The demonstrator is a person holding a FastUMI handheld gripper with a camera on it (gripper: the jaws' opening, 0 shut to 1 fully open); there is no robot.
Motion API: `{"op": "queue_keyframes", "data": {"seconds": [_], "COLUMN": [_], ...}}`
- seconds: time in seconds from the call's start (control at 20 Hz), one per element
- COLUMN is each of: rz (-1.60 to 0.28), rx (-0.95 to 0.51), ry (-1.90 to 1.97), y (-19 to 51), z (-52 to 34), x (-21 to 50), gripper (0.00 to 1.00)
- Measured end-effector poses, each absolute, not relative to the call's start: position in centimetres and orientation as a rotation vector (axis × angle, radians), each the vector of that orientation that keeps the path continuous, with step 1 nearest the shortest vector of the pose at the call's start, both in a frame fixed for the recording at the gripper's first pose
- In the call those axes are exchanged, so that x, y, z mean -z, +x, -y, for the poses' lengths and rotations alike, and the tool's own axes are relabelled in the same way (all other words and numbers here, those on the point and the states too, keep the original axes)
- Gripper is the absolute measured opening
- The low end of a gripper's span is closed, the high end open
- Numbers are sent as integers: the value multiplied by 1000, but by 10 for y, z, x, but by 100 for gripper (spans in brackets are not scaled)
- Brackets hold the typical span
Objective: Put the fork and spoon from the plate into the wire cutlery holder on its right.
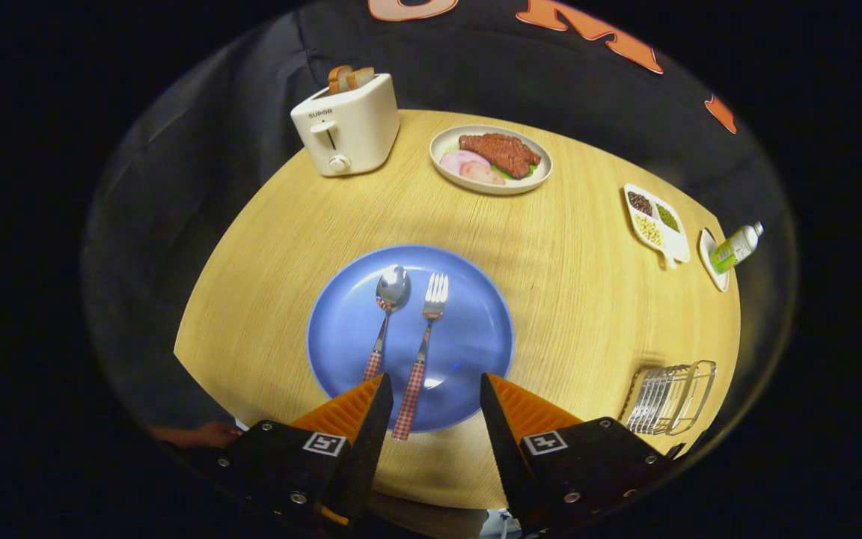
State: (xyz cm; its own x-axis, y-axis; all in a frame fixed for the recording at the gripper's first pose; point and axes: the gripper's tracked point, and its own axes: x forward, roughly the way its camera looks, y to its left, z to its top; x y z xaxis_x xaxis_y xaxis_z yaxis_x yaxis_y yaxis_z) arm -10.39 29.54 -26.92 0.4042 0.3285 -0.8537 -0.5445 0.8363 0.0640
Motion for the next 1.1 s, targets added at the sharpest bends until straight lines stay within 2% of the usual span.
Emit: {"op": "queue_keyframes", "data": {"seconds": [0.3, 0.55, 0.8, 0.95, 1.1], "rz": [-1116, -1179, -1237, -1257, -1246], "rx": [-535, -521, -501, -517, -493], "ry": [-288, -273, -275, -244, -199], "y": [-110, -113, -115, -115, -109], "z": [-297, -301, -304, -303, -289], "x": [296, 308, 324, 321, 306], "gripper": [58, 39, 28, 13, 10]}}
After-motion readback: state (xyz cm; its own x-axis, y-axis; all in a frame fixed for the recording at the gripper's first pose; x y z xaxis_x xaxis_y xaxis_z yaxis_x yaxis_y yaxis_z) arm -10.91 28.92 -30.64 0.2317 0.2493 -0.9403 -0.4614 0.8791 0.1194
